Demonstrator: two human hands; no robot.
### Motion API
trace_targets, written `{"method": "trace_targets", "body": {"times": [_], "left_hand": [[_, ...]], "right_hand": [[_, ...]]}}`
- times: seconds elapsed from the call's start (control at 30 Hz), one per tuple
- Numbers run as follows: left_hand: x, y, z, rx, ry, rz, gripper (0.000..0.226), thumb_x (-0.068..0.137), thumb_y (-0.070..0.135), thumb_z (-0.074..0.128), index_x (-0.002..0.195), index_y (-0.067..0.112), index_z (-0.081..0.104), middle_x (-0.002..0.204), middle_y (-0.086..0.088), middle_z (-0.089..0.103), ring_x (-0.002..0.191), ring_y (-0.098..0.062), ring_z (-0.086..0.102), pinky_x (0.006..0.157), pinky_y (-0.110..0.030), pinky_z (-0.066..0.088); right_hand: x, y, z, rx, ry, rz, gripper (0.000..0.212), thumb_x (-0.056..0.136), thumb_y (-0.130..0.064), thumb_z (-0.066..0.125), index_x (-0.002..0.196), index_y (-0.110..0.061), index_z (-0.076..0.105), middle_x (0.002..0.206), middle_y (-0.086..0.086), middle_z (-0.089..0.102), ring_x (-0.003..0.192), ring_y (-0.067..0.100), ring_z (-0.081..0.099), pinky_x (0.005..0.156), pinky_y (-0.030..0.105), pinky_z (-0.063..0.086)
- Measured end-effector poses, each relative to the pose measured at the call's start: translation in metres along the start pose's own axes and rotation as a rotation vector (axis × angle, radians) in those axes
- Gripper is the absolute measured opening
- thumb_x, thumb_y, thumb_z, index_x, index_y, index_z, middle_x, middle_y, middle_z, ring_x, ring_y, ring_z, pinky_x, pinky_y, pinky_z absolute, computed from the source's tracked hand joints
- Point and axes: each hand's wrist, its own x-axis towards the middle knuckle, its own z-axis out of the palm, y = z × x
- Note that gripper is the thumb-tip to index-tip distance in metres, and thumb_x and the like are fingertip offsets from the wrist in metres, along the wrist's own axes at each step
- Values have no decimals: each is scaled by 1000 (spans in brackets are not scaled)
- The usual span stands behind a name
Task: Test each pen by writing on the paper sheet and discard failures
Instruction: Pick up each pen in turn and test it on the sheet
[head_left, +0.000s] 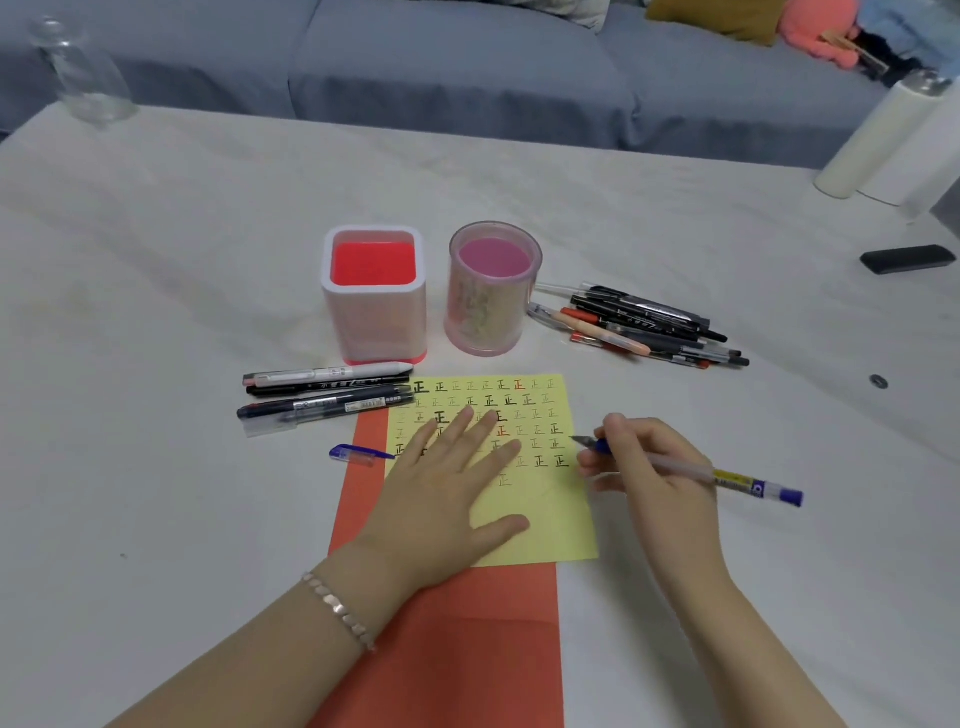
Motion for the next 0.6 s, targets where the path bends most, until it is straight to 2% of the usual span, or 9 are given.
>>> {"method": "trace_targets", "body": {"times": [0.1, 0.23, 0.37, 0.47, 0.6], "left_hand": [[0, -2, 5, 21, 10, -6, 65, 79, 66, 36, 128, 28, 54, 140, -3, 47, 132, -22, 40, 103, -42, 20], [0, -2, 9, 2, 65, -4, 65, 77, 67, 38, 127, 29, 55, 140, -2, 47, 133, -22, 39, 105, -43, 19], [1, -3, 11, -14, 109, 0, 65, 76, 67, 40, 127, 30, 55, 141, -1, 47, 133, -21, 39, 106, -42, 18], [1, -3, 11, -29, 135, -3, 65, 74, 67, 41, 126, 30, 56, 141, 0, 47, 133, -20, 39, 107, -42, 18], [1, -3, 12, -38, 140, -10, 66, 73, 67, 41, 127, 30, 55, 141, 1, 47, 134, -19, 38, 107, -43, 18]], "right_hand": [[2, 4, 13, -20, 64, 1, 33, 83, -24, 65, 58, -6, 56, 44, 2, 59, 44, 10, 54, 48, 17, 46], [7, 14, 29, -55, 105, -12, 45, 83, -18, 66, 47, -6, 43, 34, 0, 48, 36, 9, 42, 43, 13, 37], [5, 28, 39, -98, 142, 18, 40, 83, -7, 61, 50, 1, 40, 43, 13, 43, 41, 14, 37, 42, 17, 32], [4, 40, 41, -189, 176, 5, 41, 81, -7, 60, 45, -9, 38, 46, 11, 41, 46, 15, 35, 46, 22, 30], [7, 45, 42, -225, 190, -26, 41, 78, -10, 61, 44, -10, 38, 44, 8, 42, 46, 15, 37, 48, 24, 31]]}}
